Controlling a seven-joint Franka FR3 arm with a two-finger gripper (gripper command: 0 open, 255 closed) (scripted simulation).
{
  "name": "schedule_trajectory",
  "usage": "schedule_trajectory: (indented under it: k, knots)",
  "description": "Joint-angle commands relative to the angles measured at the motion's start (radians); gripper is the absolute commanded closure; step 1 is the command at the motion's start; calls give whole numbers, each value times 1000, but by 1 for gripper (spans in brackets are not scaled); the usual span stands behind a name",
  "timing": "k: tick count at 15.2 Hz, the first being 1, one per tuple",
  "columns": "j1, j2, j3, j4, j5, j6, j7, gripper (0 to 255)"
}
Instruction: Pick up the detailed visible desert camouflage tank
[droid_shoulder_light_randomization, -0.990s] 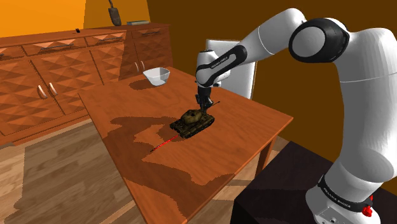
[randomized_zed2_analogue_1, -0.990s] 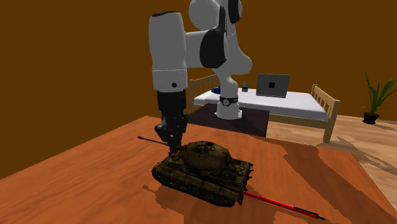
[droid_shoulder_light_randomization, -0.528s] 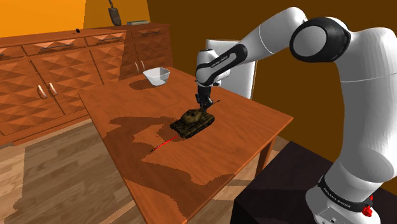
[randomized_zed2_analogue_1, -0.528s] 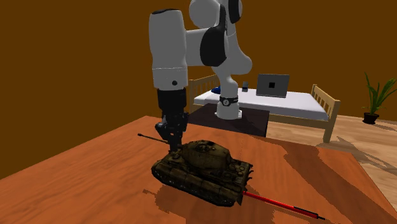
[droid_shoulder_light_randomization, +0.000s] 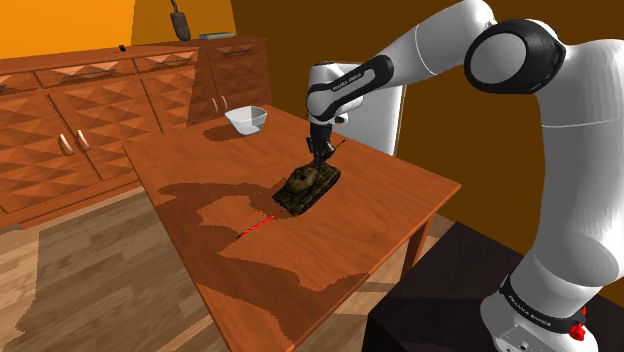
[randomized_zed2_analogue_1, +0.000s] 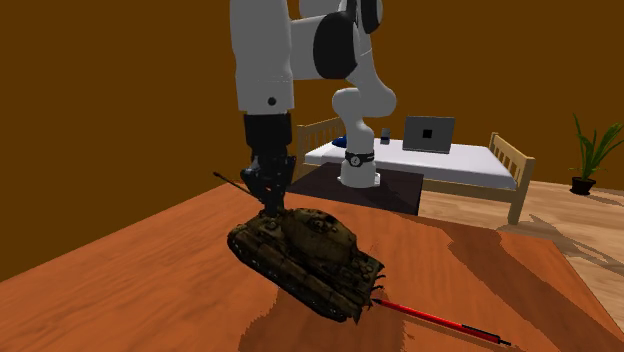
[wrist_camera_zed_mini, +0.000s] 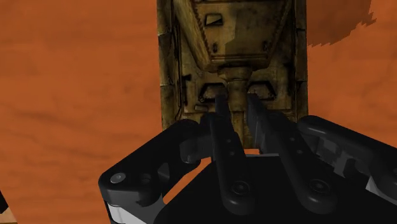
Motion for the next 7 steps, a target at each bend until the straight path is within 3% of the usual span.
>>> schedule_trajectory:
  k: [1,7]
  knots:
    - [-1,-15,2,6,3,-18,0,255]
    - [-3,-37,4,30,8,-64,-2,255]
